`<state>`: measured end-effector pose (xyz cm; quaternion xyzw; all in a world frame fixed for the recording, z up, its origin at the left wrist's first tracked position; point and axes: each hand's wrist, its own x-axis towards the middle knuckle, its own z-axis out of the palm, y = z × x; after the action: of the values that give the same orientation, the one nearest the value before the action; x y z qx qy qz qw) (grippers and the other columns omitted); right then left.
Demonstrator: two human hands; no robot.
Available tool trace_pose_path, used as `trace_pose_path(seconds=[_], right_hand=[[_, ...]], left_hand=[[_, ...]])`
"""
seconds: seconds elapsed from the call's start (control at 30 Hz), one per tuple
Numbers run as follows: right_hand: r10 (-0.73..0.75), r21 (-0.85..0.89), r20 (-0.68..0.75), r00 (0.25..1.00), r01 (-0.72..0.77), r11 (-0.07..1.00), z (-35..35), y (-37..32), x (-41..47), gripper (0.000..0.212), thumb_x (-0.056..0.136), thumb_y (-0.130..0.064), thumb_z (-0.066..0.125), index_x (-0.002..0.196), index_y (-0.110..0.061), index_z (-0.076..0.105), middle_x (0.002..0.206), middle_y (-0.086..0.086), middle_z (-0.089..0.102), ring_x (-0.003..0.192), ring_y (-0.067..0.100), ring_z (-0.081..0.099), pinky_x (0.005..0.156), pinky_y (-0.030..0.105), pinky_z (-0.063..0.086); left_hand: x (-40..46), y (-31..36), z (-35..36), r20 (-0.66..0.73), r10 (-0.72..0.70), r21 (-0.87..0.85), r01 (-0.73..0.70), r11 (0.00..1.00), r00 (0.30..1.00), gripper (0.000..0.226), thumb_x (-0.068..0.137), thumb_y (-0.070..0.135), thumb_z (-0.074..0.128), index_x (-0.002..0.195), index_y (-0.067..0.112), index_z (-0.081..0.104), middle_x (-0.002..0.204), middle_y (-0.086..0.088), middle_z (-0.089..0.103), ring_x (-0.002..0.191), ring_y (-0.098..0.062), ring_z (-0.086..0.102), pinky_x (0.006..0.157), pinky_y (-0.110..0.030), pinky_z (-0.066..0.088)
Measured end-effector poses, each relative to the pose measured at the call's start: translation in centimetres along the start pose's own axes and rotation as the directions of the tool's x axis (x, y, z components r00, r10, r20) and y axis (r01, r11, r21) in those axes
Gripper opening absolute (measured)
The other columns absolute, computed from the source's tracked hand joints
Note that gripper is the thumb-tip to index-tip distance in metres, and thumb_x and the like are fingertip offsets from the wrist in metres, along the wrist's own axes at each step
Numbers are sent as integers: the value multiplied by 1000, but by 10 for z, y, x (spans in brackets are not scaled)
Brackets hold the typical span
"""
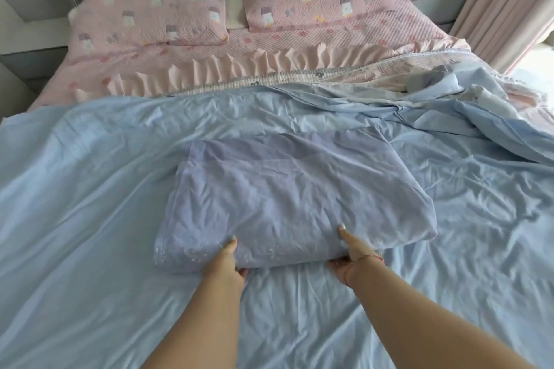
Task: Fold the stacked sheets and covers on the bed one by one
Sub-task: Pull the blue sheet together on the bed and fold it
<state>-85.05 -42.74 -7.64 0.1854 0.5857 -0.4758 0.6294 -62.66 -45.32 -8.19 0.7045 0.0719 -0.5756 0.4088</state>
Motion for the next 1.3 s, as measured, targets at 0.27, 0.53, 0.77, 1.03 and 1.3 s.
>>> trace_pose_path(seconds=[0.27,0.53,0.77,1.03,1.3], right_hand=[[-145,-4,-21,989,145,989,-12,3,-3,15,86,-13,68,86,-6,55,84,7,62,73,18,60,64,29,51],[-262,13,-47,964,263,965,-95,1,-27,33,86,-7,66,116,3,56,101,12,66,81,20,64,63,29,57],[-367,48,-132,921,376,925,-199,-14,-75,4,86,-6,64,89,-9,63,59,-2,70,54,15,67,48,27,56],[-353,-45,-266,897,354,934,-243,-15,-70,29,86,-17,68,113,-7,60,81,7,60,69,25,58,75,45,53],[-298,-31,-223,928,299,954,-228,28,-89,39,73,-28,82,103,-10,65,93,14,69,84,33,68,83,49,56]], left_hand=[[-29,-7,-14,142,-19,-140,39,989,990,19,85,12,73,99,6,60,89,-10,67,77,-21,65,53,-34,57],[-101,-119,-68,133,-140,-80,151,985,981,16,89,9,66,105,8,63,97,-8,68,86,-19,64,80,-32,52],[-147,-239,-113,339,-383,255,308,917,859,56,55,13,94,100,-1,62,66,-14,69,46,-18,66,40,-19,50],[-188,-221,-45,382,-455,685,84,723,805,43,102,31,40,80,2,63,63,-10,69,55,-19,69,44,-21,47],[-116,-103,60,609,246,664,-654,361,754,40,104,29,38,101,0,65,99,-14,63,88,-25,59,75,-33,44]])
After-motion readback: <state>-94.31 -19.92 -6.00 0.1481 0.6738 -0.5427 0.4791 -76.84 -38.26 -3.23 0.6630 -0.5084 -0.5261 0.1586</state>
